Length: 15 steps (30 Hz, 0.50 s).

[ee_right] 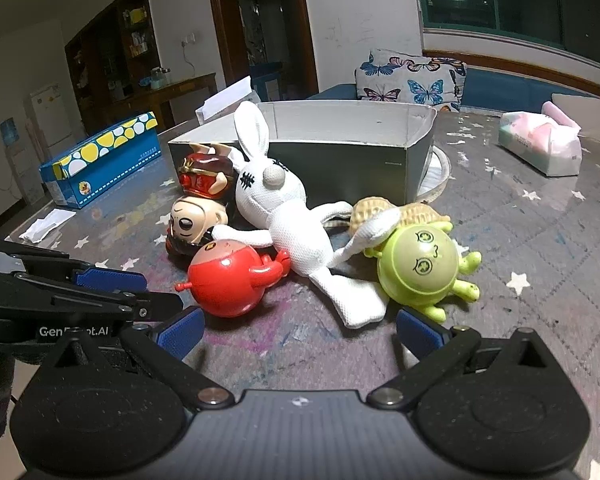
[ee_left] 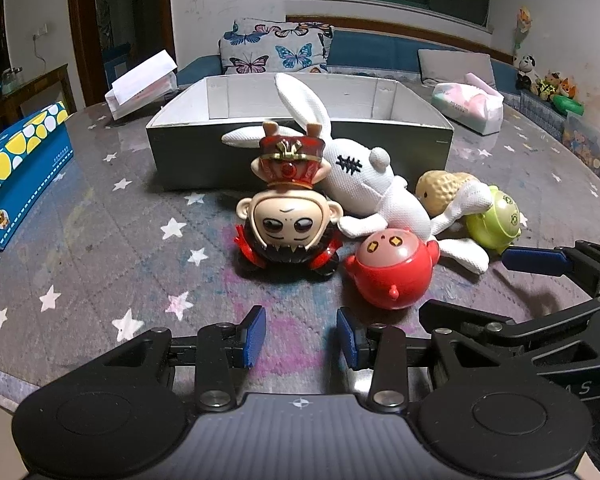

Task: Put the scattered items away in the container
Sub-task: 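Move the left tool toward the white knitted bunny, then close the left gripper on the white knitted bunny's body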

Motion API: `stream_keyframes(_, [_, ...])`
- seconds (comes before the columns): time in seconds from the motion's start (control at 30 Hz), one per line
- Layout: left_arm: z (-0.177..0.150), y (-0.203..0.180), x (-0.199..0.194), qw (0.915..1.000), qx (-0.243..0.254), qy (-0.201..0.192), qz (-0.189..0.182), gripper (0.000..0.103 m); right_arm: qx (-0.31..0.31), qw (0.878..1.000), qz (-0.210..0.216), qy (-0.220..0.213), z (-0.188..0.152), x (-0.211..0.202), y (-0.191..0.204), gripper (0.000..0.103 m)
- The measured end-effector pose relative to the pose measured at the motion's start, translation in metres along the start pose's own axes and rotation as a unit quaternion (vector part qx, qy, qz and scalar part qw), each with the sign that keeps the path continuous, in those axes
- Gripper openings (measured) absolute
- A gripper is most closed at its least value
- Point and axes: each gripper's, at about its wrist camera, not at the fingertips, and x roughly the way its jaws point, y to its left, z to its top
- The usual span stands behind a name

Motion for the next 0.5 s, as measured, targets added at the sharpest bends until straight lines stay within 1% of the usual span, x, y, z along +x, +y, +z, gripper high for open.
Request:
stream_keyframes(0.33, [0.010, 0.005, -0.001, 1.0000, -0.005, -0.004, -0.001, 0.041, -0.007, 1.000, 0.005, -0.005, 0.010, 0.003, 0.001, 0.102])
stream_keyframes(0.5, [0.017, 0.008, -0.003, 0.9999, -0.006, -0.009, -0.006, 0.041, -0.011, 1.000, 0.011, -0.011, 0.016, 0.003, 0.003, 0.098])
